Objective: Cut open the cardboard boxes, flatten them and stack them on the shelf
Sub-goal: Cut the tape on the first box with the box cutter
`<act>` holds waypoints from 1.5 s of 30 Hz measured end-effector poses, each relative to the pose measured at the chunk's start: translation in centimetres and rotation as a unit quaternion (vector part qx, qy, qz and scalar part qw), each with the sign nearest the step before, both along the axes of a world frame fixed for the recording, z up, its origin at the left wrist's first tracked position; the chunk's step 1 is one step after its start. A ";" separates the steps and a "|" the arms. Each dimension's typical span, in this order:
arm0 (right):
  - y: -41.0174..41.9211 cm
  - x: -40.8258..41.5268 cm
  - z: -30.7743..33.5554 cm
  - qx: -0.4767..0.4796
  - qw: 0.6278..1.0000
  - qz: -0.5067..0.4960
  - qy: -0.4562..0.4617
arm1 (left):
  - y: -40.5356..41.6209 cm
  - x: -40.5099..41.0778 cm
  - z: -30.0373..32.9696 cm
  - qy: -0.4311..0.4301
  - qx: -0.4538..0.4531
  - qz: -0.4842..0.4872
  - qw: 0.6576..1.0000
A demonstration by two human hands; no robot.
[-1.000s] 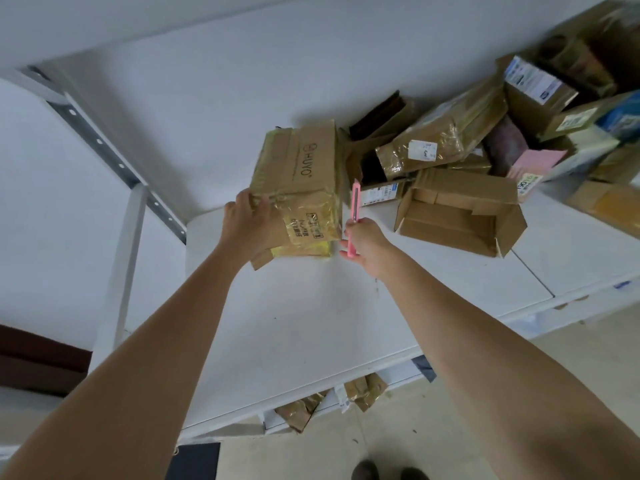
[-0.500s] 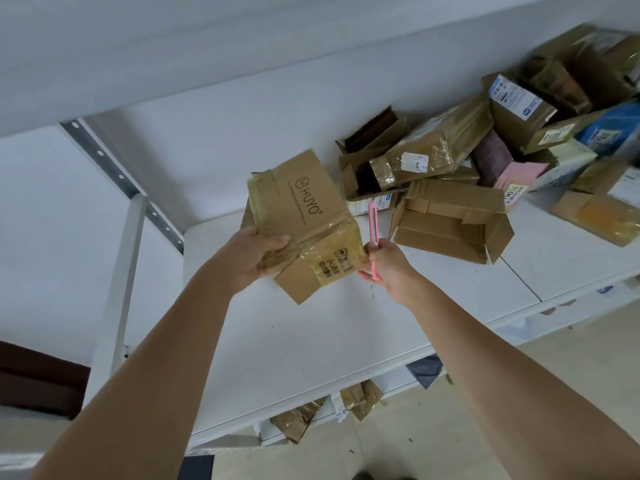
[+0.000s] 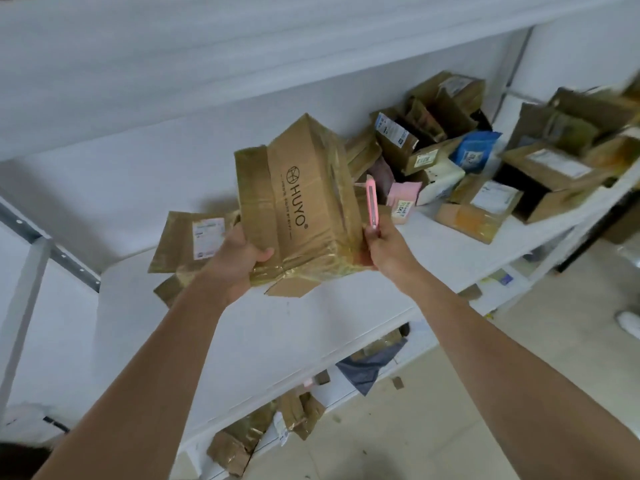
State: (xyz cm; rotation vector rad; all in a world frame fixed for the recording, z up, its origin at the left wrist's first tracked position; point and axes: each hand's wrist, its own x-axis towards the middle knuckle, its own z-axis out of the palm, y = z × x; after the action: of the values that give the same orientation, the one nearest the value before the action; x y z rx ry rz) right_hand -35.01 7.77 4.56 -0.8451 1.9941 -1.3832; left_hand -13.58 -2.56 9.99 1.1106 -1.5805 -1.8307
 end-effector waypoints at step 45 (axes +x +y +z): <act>8.1 -41.3 -3.2 -0.026 0.999 0.016 0.039 | 12.5 -46.6 -12.2 -0.131 0.282 0.018 0.950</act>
State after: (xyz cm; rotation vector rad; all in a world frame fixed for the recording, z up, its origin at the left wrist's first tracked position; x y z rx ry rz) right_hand -76.26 15.88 1.34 -0.9643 2.0015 -1.4092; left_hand -60.22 9.89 -2.18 1.6769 -1.1684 -2.2562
